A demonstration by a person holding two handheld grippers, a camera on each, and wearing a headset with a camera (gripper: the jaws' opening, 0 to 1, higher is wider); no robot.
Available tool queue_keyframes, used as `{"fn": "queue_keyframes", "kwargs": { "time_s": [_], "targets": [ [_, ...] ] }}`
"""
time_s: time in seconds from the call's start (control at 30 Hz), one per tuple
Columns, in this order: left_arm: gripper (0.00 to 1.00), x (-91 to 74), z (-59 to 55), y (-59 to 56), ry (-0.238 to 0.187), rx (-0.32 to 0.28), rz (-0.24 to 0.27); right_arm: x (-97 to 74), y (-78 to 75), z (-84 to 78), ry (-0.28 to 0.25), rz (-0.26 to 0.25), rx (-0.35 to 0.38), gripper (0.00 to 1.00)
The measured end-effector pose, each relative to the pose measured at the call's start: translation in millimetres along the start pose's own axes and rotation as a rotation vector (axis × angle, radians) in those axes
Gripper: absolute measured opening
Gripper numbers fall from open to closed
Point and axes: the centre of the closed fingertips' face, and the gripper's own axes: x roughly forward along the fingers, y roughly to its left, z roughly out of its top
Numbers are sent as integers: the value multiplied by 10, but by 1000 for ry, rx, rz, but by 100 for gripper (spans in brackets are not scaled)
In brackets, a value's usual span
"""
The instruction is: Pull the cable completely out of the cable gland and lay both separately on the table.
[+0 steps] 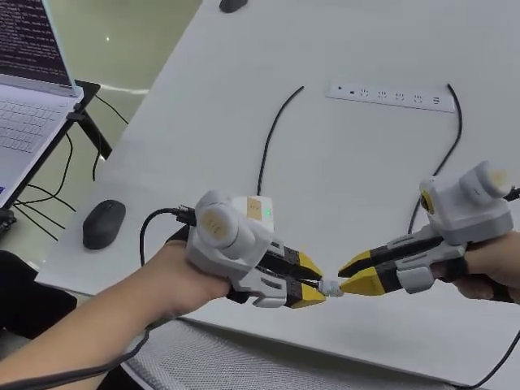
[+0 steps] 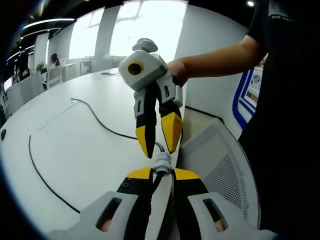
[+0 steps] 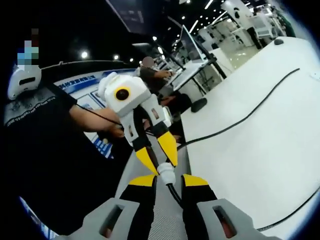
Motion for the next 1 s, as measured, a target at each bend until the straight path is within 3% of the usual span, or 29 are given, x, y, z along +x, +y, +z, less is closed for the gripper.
{"fn": "queue_keyframes", "kwargs": {
  "time_s": [0.17, 0.3, 0.47, 0.77, 0.83, 1.0],
  "targets": [
    [15, 6, 7, -13, 1, 5, -3, 39, 28, -56, 22, 28, 19, 16],
    [15, 10, 25, -14, -1, 10, -4, 38, 40, -32, 5, 50, 33, 9],
    [15, 17, 37, 2, -2, 11, -7, 19, 19, -30, 5, 39, 24, 9],
    [15, 34, 2, 16, 13, -9, -11, 43, 7, -49, 67, -63, -267, 8],
    [15, 25, 4, 21, 9, -19, -11, 40, 10, -41, 77, -112, -368, 7],
    [15, 21, 16, 27, -4, -41, -13, 22, -8, -37, 113, -225, -534, 7]
  ]
}}
